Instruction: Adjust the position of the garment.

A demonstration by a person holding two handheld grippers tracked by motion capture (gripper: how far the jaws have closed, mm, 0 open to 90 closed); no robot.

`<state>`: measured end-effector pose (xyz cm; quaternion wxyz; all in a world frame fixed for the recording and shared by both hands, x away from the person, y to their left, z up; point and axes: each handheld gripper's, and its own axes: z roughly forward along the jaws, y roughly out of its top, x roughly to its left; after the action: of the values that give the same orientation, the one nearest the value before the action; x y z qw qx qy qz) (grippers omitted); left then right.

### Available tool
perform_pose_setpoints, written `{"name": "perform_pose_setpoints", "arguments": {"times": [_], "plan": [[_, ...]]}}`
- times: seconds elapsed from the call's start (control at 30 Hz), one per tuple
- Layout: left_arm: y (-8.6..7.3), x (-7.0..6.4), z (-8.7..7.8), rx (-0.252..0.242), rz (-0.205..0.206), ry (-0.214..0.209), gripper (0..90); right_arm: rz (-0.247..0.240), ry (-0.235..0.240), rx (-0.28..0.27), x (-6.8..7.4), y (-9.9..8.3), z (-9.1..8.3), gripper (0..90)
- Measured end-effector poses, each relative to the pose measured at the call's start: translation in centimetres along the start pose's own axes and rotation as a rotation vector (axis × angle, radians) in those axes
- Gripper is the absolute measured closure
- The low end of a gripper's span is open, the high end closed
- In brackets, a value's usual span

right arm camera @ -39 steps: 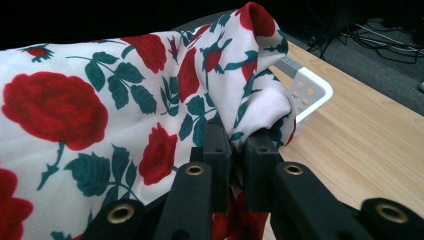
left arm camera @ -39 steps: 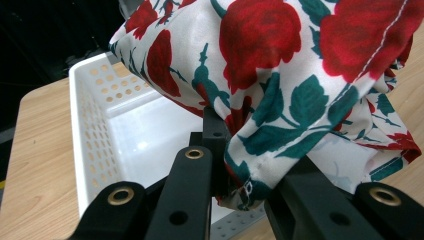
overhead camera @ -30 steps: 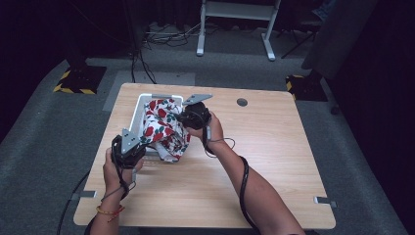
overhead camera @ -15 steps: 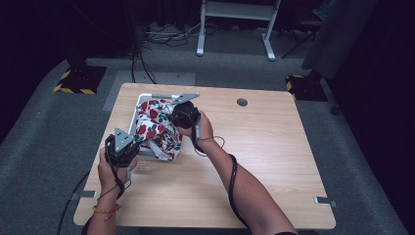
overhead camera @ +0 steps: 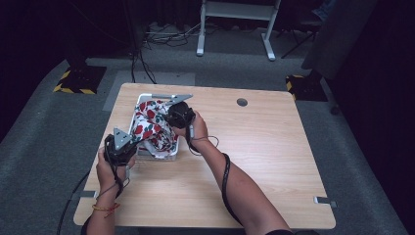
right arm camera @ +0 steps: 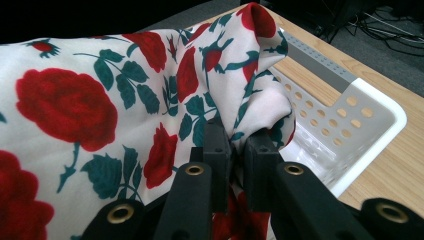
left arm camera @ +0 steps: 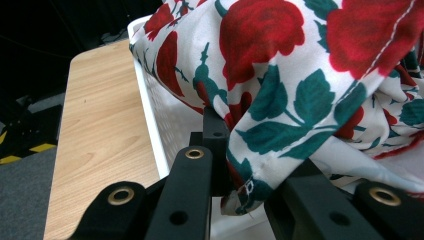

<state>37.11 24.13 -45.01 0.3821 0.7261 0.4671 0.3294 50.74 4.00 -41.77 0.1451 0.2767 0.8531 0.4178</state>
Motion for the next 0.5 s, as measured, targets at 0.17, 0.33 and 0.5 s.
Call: {"name": "perform_pose_setpoints", "arguments": {"times": [0.17,0.33,0.5], "plan": [[-0.3,0.3,0.3,0.006,-0.006,0.009,83.9,-0.001,-0.002,0.01,-0.1,-0.1,0.8,83.4],[-0.6,0.6,0.5,0.011,-0.013,0.007,83.9,0.0,-0.005,0.012,0.1,-0.2,1.5,83.3],[-0.7,0.5,0.9,0.02,-0.002,0.009,83.8,0.002,-0.013,0.016,0.0,-0.3,1.9,83.2]]}}
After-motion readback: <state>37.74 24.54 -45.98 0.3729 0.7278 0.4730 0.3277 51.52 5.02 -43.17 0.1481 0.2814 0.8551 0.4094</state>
